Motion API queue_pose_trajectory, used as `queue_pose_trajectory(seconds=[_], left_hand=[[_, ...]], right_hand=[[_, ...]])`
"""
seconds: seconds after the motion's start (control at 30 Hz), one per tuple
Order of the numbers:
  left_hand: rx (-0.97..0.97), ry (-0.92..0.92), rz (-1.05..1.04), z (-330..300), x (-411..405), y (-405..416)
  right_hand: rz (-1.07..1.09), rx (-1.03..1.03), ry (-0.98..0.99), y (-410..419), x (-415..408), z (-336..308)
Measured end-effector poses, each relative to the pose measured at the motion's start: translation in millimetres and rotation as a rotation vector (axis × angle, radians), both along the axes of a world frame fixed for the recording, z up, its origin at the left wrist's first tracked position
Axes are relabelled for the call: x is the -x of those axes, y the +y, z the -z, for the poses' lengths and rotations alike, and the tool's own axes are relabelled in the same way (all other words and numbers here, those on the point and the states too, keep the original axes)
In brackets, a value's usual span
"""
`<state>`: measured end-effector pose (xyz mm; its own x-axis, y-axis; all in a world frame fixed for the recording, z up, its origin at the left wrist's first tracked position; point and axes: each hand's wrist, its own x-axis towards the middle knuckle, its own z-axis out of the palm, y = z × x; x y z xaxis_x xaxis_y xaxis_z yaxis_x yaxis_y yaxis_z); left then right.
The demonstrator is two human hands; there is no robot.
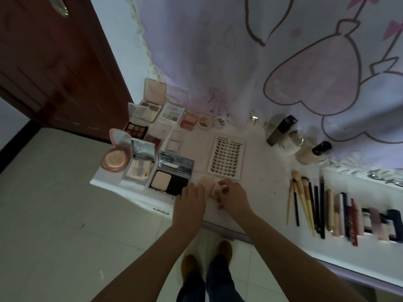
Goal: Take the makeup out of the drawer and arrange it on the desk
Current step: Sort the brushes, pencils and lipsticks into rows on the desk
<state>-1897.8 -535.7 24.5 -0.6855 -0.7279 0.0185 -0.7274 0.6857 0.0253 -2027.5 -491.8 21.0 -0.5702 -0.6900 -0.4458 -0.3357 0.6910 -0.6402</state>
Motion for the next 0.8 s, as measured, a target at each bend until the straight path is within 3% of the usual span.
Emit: queue_pose_trajectory(seconds=[0.23,0.37,0.47,0.53,0.6,0.7,0.8], left_hand=[[-0.043,0.059,0.022,-5,7,-2],[-0.218,0.174,0.131,-19,50,-6],[-0.348,0.284,0.21,-28,111,-14],[-0.574,0.4,0.141,-36,155,-20],[-0.782,0.491,0.056,-41,197,-27],[-0.836,0.515,0.051,-38,247,-39],[-0.91,0.543,0.018,-27,279,-49]], right_hand=[[0.07,0.076,-0.043,-1,10,-19],[0.031,0.129,0.209,5,69,-63],[0.12,0.253,0.336,5,137,-98],[0.133,0.289,0.454,0,181,-112],[0.057,0.27,0.534,-8,215,-116],[-0.231,0.111,0.675,-22,240,-110],[-0.448,-0.157,0.961,-32,246,-93]])
